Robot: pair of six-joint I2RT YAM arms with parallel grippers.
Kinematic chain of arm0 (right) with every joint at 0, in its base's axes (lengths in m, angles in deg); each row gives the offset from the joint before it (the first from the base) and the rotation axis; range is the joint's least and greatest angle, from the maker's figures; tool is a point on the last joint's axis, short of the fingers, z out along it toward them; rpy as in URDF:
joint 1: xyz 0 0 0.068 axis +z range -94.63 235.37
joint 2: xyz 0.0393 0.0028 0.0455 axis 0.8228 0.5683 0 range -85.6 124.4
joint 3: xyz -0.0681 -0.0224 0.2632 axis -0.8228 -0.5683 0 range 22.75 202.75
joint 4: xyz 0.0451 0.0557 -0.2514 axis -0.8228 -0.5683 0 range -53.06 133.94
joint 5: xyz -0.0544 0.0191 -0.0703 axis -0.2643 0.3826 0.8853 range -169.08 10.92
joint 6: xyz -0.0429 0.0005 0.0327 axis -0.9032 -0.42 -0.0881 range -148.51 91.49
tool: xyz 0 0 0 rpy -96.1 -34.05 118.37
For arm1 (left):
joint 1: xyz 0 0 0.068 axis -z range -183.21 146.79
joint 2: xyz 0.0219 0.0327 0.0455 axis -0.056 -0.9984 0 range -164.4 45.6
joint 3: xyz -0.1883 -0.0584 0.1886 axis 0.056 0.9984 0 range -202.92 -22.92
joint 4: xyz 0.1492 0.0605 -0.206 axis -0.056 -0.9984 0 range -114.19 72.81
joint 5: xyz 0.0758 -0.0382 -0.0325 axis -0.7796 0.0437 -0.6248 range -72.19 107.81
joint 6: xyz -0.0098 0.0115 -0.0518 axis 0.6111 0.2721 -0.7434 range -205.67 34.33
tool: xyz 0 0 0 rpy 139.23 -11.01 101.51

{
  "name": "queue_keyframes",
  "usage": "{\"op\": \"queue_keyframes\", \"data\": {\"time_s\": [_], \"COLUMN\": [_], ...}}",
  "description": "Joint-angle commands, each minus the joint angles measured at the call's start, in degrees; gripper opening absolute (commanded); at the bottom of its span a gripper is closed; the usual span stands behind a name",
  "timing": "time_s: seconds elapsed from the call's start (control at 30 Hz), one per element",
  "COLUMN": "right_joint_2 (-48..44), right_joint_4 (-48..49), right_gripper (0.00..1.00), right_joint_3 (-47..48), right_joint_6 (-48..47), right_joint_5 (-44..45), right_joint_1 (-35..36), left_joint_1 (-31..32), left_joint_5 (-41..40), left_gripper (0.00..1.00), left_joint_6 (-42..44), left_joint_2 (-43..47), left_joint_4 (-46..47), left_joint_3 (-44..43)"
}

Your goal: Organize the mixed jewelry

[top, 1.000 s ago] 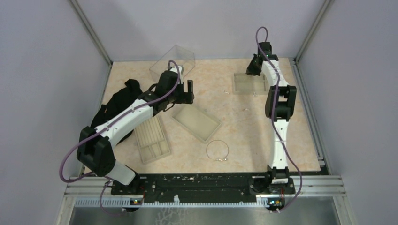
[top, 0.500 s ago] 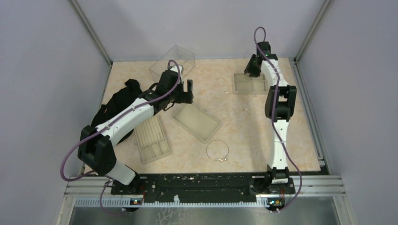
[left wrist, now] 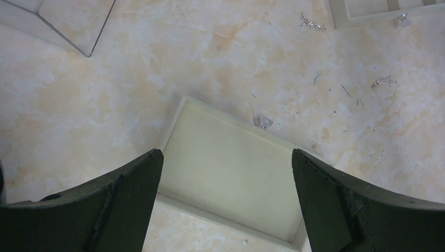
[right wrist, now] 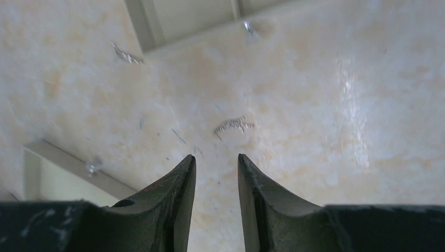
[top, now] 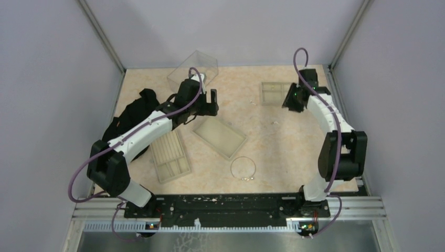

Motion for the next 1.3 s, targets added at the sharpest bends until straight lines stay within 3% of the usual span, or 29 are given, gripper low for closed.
{"op": "queue_keyframes", "data": {"time_s": [0.0, 0.23, 0.43, 1.03, 1.27], "right_joint_2": [-4.51, 0.59, 3.75, 16.78, 17.42], "right_joint_4": [1.90, -7.48, -2.33, -3.54, -3.48], "right_gripper": [0.35, 0.38, 0.37, 0.31, 0.20], "right_joint_3": [-10.11, -7.39, -8.22, 0.17, -0.62], "right_joint_6": [3.16, 18.87, 29.04, 28.69, 28.25], "right_joint_5": [-0.66, 10.14, 11.41, 15.32, 15.00], "right_joint_1": [2.23, 8.37, 8.84, 9.07, 9.23], "left_joint_1": [-0.11, -0.03, -0.02, 0.02, 0.01], "left_joint_5": [2.77, 4.65, 4.66, 3.85, 3.41], "left_gripper": [0.99, 0.99, 0.99, 0.99, 0.99], "left_joint_6": [-1.35, -1.87, -1.39, -0.07, -0.08], "left_joint_2": [-0.37, 1.15, 3.57, 6.66, 6.52], "left_joint_4": [2.34, 2.83, 2.92, 3.05, 2.96], "left_joint_3": [0.88, 2.44, 4.33, 6.39, 6.39]}}
